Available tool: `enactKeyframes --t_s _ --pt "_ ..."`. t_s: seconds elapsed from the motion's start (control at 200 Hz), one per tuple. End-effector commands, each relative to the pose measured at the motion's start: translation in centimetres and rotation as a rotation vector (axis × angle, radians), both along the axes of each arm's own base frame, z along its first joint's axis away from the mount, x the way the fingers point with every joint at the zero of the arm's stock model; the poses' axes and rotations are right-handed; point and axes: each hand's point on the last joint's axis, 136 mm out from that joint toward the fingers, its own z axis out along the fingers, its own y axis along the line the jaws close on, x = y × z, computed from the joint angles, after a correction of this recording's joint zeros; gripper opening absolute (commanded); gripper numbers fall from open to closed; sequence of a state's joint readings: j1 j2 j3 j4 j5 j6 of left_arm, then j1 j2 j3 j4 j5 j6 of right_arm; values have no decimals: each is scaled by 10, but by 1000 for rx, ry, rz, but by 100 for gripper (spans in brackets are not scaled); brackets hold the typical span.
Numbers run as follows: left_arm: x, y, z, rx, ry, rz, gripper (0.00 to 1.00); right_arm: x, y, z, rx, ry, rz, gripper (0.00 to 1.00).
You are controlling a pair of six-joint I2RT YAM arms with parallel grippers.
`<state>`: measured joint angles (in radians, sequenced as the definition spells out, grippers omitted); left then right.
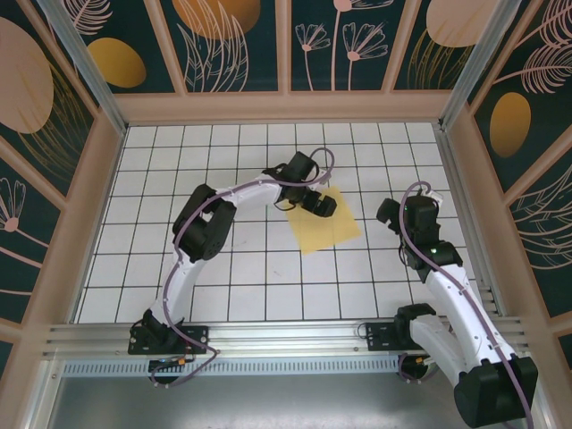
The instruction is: Fold a paper plane with a square sheet of paper (fold left side to right side)
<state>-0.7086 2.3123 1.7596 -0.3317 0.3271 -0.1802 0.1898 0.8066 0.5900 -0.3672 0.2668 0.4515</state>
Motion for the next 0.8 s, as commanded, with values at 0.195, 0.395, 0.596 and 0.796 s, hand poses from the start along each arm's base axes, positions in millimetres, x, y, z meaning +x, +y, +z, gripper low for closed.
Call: enactKeyframes --t_s 0.195,0.395,0.596,0.796 --pt "0 9 69 -27 -80 -14 95 6 26 -16 83 38 109 99" --pt "-24 34 86 -81 -50 57 96 22 52 -39 223 121 120 97" --pt "-52 35 43 -153 108 94 93 41 78 -74 236 262 85 95" --pt "-60 31 17 -176 185 103 91 56 99 -94 205 334 70 97"
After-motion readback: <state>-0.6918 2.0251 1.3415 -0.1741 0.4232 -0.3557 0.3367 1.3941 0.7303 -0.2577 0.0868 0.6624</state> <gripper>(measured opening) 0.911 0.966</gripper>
